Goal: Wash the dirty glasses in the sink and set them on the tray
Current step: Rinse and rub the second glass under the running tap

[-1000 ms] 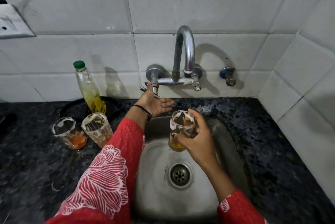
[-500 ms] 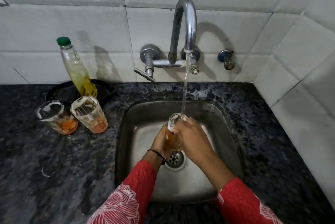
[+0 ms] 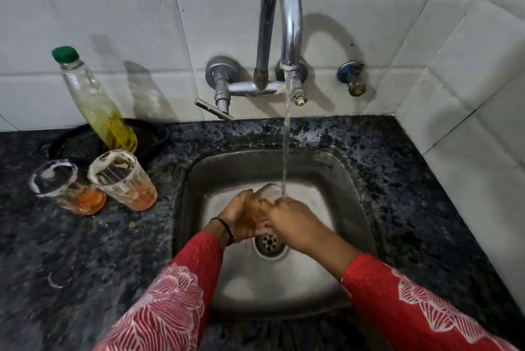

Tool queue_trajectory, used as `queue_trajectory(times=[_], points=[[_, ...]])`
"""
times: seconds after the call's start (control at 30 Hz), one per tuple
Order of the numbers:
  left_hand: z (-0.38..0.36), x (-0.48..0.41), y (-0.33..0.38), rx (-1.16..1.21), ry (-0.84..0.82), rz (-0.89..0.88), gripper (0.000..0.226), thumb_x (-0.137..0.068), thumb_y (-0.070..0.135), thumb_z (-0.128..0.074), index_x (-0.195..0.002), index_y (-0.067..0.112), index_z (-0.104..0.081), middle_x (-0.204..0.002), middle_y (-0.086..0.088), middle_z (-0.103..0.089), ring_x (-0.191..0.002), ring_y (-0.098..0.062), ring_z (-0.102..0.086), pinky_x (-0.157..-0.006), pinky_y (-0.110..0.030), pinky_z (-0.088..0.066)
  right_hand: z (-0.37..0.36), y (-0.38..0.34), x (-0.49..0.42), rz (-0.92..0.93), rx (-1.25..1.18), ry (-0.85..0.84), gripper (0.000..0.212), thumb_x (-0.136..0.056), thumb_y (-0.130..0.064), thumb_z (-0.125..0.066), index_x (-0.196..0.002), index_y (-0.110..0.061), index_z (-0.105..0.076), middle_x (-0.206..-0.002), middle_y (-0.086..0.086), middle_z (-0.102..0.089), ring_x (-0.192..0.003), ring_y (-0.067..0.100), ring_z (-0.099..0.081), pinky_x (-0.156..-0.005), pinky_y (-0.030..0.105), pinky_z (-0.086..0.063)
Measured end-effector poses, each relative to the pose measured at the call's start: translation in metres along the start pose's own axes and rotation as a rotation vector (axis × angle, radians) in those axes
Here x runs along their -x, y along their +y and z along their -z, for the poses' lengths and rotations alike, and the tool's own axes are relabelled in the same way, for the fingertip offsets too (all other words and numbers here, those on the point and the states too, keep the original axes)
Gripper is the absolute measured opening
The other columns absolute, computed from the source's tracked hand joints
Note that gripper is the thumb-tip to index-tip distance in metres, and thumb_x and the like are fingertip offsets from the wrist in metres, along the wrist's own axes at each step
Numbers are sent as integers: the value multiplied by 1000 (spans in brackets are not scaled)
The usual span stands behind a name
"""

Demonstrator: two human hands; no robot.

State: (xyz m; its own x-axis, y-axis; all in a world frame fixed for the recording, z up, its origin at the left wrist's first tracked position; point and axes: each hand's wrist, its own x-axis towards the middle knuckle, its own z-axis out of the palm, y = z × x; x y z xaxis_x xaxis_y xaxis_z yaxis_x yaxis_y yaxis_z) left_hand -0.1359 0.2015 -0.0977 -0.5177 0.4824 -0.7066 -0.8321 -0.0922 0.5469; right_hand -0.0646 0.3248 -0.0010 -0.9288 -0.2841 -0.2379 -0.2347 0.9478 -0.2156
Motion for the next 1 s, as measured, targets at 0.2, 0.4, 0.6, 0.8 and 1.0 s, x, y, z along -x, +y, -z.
queue_trajectory(times=[0.2, 0.4, 0.6, 0.8, 1.0], points=[[-15, -11, -5, 274, -83, -161, 60, -93, 49, -41, -77, 3, -77, -80, -12, -74, -72, -18, -71, -71, -27, -58, -19, -10, -19, -506, -958, 448, 23, -84, -2, -55, -94, -19, -67, -101, 0, -66, -97, 20, -65, -87, 35, -53], [-12, -26, -13, 149, 157, -25, 55, -89, 53, -49, -74, 5, -70, -81, -16, -69, -73, -25, -67, -80, -32, -54, -75, -9, -12, -304, -644, 154, 21, -93, -24, -43, -112, -28, -53, -101, -6, -62, -90, 7, -59, -75, 21, -49], [-9, -29, -11, 251, 156, -34, 61, -90, 56, -43, -87, 1, -69, -80, -16, -71, -81, -27, -64, -79, -35, -50, -62, 13, -22, -75, -108, 117, 34, -94, -9, -41, -126, -2, -52, -130, 18, -54, -122, 33, -49, -103, 39, -38], [-28, -30, 2, 247, 176, -182, 30, -95, 43, -42, -76, 21, -50, -68, 0, -57, -67, -12, -56, -70, -26, -47, -44, -12, -55, -591, -1226, 298, 28, -94, -12, -47, -110, 7, -59, -114, 31, -60, -107, 44, -57, -88, 42, -47], [-24, -23, 27, 160, 67, -22, 84, -95, 60, -13, -74, 7, -76, -71, -12, -74, -75, -26, -68, -77, -35, -48, -43, 44, -53, 31, -105, -31, 35, -99, -20, -37, -131, -12, -49, -137, 9, -51, -127, 22, -45, -107, 34, -36]])
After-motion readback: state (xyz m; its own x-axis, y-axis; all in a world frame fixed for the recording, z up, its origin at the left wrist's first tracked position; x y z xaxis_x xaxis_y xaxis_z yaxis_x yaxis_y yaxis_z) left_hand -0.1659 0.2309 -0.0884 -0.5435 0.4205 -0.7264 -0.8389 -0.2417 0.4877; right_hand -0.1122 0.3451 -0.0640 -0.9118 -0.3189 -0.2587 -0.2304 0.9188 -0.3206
